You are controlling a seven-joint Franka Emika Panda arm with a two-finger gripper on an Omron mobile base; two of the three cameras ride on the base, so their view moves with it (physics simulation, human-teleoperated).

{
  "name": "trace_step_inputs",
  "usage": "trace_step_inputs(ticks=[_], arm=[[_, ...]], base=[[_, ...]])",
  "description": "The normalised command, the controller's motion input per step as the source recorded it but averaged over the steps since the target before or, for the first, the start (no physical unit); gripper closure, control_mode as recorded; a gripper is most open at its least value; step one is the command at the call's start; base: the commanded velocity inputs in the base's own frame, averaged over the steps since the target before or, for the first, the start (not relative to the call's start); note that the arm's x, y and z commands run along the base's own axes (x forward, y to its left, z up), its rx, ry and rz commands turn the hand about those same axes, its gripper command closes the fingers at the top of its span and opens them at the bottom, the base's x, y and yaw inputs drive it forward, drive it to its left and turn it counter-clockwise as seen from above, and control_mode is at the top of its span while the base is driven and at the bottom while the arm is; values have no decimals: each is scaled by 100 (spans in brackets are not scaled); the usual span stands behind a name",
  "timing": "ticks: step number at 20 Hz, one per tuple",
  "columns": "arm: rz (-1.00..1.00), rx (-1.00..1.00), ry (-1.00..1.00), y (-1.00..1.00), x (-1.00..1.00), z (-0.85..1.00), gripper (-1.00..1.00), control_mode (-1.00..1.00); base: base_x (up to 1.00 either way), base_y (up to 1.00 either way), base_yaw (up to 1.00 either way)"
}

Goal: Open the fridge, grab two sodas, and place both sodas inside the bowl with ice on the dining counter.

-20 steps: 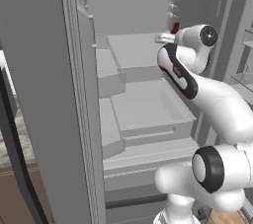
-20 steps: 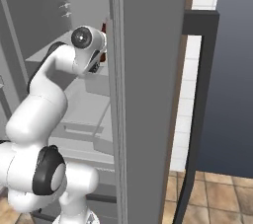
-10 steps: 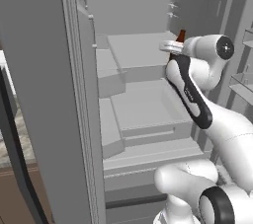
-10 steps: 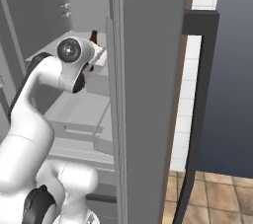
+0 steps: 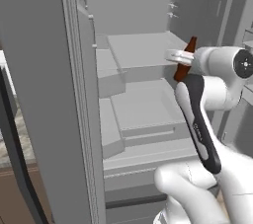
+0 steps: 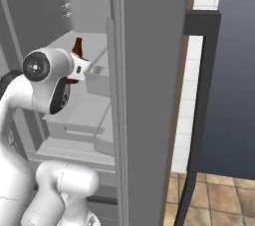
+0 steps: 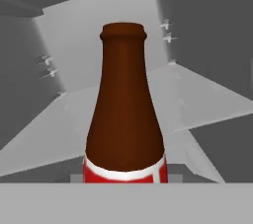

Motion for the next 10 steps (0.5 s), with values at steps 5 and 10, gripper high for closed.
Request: trace_step_inputs(ticks=[5, 10], arm=[[-9, 0, 0, 0, -100, 13, 100, -100], [-9, 0, 0, 0, -100, 11, 100, -100]], base=[[0, 0, 0], [0, 0, 0]])
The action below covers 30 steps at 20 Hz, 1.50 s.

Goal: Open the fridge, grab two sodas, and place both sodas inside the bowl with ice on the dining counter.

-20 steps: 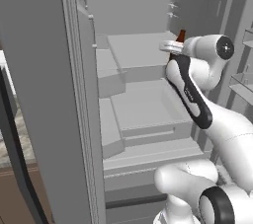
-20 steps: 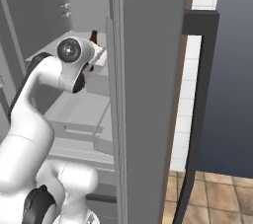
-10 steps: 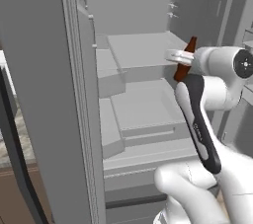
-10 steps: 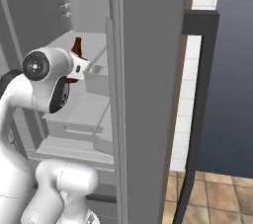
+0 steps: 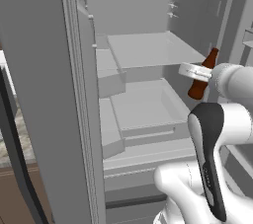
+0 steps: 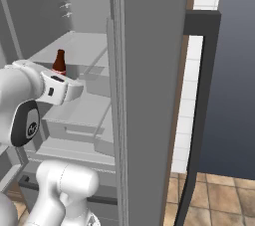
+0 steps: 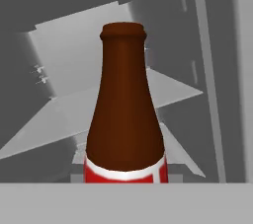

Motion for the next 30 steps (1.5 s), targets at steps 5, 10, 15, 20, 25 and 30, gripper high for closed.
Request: trace_step_inputs(ticks=[5, 10, 15, 20, 25, 30], arm=[[-9, 0, 1, 0, -98, 7, 100, -100], [-6, 0, 7, 3, -79, 0, 100, -100], [-1, 0, 9, 19, -43, -1, 100, -100], [1, -2, 4, 19, -4, -8, 100, 100], [0, 0, 0, 0, 0, 0, 100, 100], [0, 0, 0, 0, 0, 0, 100, 100]], base=[[0, 0, 0], [0, 0, 0], [0, 0, 0], [-18, 4, 0], [-83, 4, -4], [-93, 8, -17]])
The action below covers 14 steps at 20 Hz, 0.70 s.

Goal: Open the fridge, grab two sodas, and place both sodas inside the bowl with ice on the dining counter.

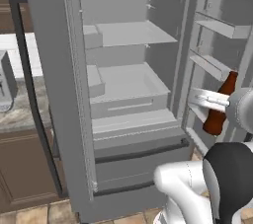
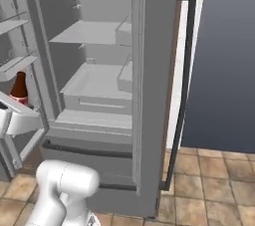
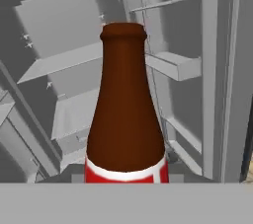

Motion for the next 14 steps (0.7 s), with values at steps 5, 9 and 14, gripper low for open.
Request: trace_step_inputs(ticks=[5, 9, 14], arm=[[0, 0, 0, 0, 0, 0, 100, 100], [0, 0, 0, 0, 0, 0, 100, 100], [0, 0, 0, 0, 0, 0, 100, 100]], base=[[-87, 0, -43], [-62, 0, -57], [-23, -2, -65]])
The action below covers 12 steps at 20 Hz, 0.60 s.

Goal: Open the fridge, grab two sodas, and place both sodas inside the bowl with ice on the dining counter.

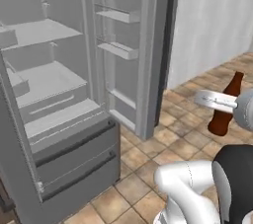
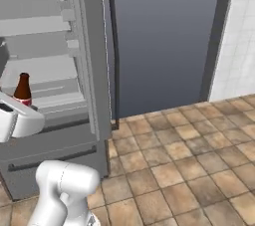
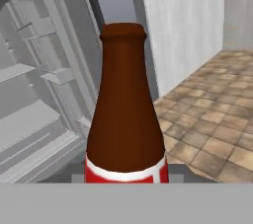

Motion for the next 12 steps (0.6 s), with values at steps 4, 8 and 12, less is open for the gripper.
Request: trace_step_inputs(ticks=[4, 8, 12], arm=[[0, 0, 0, 0, 0, 0, 100, 100], [0, 0, 0, 0, 0, 0, 100, 100], [0, 0, 0, 0, 0, 0, 100, 100]], base=[[0, -10, -70], [0, -14, -69], [1, -19, -66]])
